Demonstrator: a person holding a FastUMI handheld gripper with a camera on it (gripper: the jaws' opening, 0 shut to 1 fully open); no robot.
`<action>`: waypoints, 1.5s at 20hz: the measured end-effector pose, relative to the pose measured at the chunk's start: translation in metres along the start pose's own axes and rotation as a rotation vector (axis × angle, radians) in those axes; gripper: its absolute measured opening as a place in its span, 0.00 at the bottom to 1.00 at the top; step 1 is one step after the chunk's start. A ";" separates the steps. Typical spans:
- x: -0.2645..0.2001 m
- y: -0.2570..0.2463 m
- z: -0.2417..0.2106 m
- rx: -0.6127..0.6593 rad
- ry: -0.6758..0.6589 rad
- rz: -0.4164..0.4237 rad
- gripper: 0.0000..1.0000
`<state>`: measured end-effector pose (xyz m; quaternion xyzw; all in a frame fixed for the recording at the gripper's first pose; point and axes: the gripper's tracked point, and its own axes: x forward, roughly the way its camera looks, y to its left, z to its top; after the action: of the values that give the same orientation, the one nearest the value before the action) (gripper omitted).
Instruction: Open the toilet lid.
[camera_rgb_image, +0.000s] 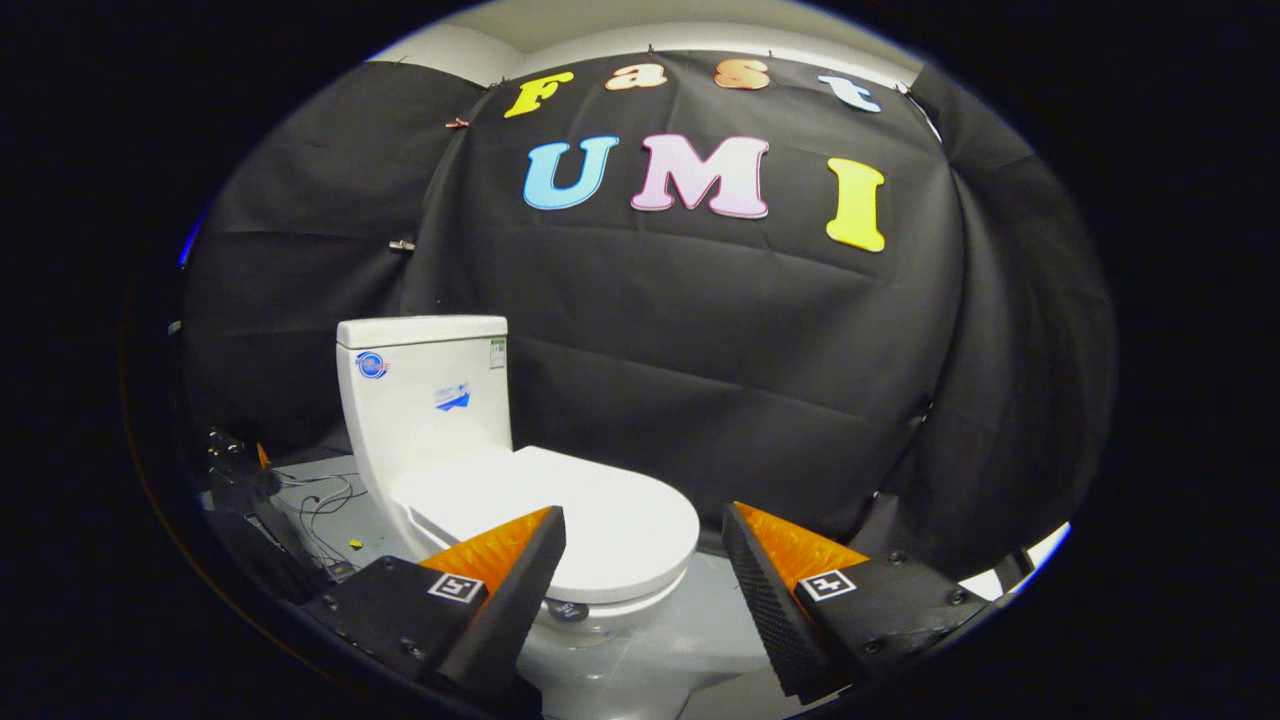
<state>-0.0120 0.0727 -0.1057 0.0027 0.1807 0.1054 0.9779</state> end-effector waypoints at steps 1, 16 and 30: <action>0.004 0.003 -0.006 -0.004 0.016 0.003 0.98; 0.065 0.058 -0.185 0.444 0.586 0.175 0.98; 0.098 0.038 -0.226 0.818 0.625 0.140 0.96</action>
<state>-0.0098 0.1228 -0.3496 0.3653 0.4900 0.0872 0.7867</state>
